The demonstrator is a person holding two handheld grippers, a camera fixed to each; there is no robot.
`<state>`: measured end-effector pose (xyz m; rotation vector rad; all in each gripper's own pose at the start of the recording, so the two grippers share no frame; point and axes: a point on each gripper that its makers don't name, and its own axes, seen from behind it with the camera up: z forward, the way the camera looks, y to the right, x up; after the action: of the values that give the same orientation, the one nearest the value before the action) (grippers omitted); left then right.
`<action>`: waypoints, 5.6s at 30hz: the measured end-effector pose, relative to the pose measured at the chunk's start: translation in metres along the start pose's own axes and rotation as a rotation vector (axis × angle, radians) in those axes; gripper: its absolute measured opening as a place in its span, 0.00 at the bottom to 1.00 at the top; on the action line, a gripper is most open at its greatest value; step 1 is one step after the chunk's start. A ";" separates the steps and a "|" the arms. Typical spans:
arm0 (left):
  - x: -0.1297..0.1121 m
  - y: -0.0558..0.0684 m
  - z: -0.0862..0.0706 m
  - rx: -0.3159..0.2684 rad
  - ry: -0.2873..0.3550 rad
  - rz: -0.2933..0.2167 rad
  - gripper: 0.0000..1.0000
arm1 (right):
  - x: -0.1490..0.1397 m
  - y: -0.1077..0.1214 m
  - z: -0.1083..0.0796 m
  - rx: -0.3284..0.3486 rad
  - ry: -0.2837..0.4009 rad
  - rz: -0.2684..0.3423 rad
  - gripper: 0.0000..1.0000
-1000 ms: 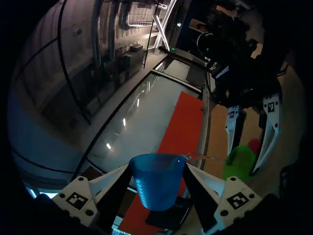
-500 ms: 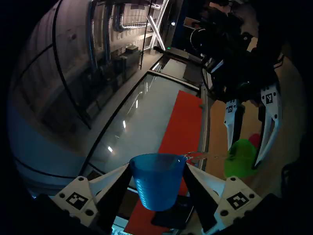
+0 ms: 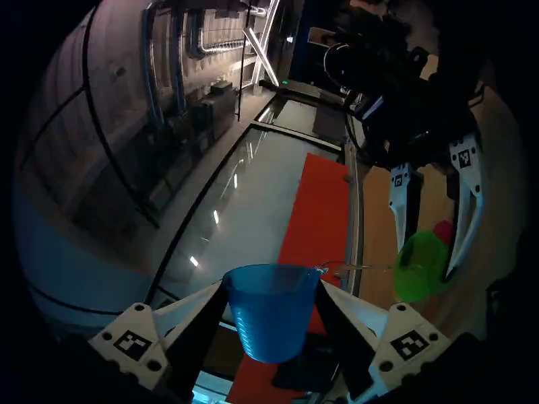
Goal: Pour water
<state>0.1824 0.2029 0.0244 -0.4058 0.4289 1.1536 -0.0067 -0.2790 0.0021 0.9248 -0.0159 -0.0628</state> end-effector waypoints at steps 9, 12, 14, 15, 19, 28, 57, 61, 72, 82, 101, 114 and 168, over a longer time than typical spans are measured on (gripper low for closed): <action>0.003 -0.004 0.003 -0.001 0.003 0.052 0.87 | 0.001 0.002 0.000 0.000 0.006 0.002 0.90; 0.005 -0.005 0.003 -0.001 0.005 0.065 0.87 | 0.002 0.002 -0.001 -0.001 0.007 0.002 0.90; 0.006 -0.006 0.004 -0.001 0.007 0.078 0.87 | 0.001 0.003 -0.001 -0.002 0.007 0.001 0.90; 0.007 -0.007 0.004 -0.001 0.009 0.084 0.87 | 0.001 0.003 -0.001 -0.003 0.007 0.001 0.90; 0.009 -0.007 0.005 -0.003 0.013 0.111 0.87 | 0.001 0.004 -0.002 -0.005 0.008 0.002 0.90; 0.011 -0.007 0.008 -0.001 0.018 0.159 0.87 | 0.001 0.006 -0.004 -0.006 0.012 0.002 0.90; 0.021 -0.011 0.008 0.005 0.039 0.347 0.87 | 0.004 0.006 -0.005 -0.009 0.018 0.000 0.90; 0.023 -0.007 0.007 0.004 0.040 0.370 0.87 | 0.004 0.007 -0.005 -0.011 0.019 0.001 0.90; 0.030 0.000 0.007 0.011 0.053 0.446 0.87 | 0.003 0.008 -0.005 -0.015 0.023 0.004 0.90; 0.035 -0.001 0.007 0.022 0.068 0.437 0.87 | 0.005 0.010 -0.006 -0.020 0.028 0.008 0.90; 0.012 -0.011 0.010 0.012 0.026 0.041 0.87 | 0.007 0.012 -0.009 -0.029 0.038 0.014 0.90; -0.015 -0.016 0.008 0.014 -0.044 -0.340 0.87 | 0.010 0.012 -0.011 -0.031 0.042 0.011 0.90; -0.064 0.037 -0.018 -0.092 -0.132 -1.162 0.88 | 0.014 0.007 -0.021 -0.032 0.017 0.017 0.91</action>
<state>0.1235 0.1568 0.0396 -0.5426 -0.0210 0.0619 0.0081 -0.2587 -0.0054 0.8928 -0.0071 -0.0400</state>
